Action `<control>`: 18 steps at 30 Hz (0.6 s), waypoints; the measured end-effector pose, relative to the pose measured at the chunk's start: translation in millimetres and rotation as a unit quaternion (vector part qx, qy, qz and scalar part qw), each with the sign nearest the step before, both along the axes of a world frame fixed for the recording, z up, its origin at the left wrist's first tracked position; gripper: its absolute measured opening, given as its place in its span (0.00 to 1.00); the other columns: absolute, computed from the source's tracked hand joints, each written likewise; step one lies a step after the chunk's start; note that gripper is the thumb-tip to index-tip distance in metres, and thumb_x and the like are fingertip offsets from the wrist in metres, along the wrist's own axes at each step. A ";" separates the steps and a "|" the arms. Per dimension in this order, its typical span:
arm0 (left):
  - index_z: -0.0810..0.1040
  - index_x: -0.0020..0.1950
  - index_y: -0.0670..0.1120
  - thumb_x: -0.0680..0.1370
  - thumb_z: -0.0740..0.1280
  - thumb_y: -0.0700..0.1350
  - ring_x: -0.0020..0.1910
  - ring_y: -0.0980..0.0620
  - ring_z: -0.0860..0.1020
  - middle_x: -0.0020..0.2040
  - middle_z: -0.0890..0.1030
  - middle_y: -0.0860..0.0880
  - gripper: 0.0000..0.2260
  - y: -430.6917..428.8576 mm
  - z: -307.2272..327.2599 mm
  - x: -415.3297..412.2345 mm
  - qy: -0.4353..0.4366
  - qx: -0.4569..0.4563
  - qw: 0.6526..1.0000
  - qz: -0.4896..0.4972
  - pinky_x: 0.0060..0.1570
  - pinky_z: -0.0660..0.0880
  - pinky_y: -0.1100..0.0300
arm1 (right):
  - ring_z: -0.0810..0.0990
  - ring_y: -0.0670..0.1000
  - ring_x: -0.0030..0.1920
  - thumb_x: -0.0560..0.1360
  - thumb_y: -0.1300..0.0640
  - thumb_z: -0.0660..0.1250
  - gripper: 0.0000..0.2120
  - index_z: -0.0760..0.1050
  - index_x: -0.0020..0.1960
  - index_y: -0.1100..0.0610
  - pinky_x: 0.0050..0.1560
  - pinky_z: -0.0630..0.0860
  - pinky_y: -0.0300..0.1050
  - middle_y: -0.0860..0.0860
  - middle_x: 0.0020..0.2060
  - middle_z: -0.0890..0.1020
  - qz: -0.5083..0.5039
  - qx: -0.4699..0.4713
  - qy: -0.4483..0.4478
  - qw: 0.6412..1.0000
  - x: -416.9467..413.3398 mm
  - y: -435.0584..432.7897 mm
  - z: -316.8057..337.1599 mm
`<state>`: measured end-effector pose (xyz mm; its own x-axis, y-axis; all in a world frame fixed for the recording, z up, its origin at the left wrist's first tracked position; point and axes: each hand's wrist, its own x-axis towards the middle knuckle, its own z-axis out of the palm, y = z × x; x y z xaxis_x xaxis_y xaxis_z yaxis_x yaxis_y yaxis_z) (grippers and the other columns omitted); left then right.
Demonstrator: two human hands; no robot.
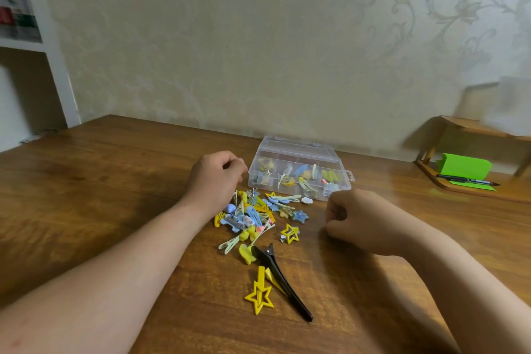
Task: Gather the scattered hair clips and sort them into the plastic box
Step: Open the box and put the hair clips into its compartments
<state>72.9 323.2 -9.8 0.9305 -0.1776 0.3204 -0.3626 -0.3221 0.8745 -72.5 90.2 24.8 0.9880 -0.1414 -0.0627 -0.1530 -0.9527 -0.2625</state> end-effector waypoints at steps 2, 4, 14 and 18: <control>0.85 0.45 0.45 0.84 0.66 0.46 0.48 0.42 0.82 0.40 0.85 0.49 0.13 -0.1 0.4 -0.1 0.002 0.003 1.000 -0.002 0.52 0.79 0.47 | 0.79 0.47 0.43 0.78 0.51 0.71 0.03 0.78 0.47 0.48 0.41 0.76 0.41 0.47 0.44 0.81 -0.013 -0.003 0.003 1.000 0.2 1.5 0.4; 0.85 0.45 0.45 0.84 0.65 0.47 0.47 0.45 0.82 0.40 0.84 0.49 0.13 0.3 0.2 0.0 0.003 0.006 1.000 -0.003 0.53 0.79 0.48 | 0.79 0.48 0.44 0.77 0.50 0.71 0.04 0.77 0.49 0.47 0.46 0.80 0.45 0.47 0.45 0.81 -0.029 -0.005 0.004 1.000 0.2 2.2 0.9; 0.85 0.45 0.45 0.85 0.65 0.47 0.36 0.53 0.76 0.41 0.85 0.48 0.13 0.0 -1.9 1.5 -0.002 0.010 1.000 -0.013 0.40 0.73 0.56 | 0.80 0.46 0.47 0.78 0.48 0.71 0.03 0.77 0.50 0.46 0.53 0.83 0.47 0.44 0.47 0.81 -0.048 -0.057 0.033 0.997 -5.0 5.6 9.1; 0.85 0.45 0.45 0.85 0.65 0.46 0.35 0.54 0.76 0.41 0.85 0.46 0.13 -1.2 -2.2 2.3 -0.009 0.015 1.000 -0.018 0.38 0.73 0.56 | 0.80 0.46 0.45 0.79 0.48 0.70 0.03 0.78 0.47 0.46 0.50 0.81 0.44 0.46 0.44 0.82 -0.038 -0.068 0.038 0.996 -4.5 7.2 9.8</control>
<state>75.2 322.0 -12.0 0.9173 -0.2197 0.3320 -0.3905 -0.3340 0.8579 -77.0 97.4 34.7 0.9672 -0.2274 -0.1128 -0.2401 -0.9638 -0.1158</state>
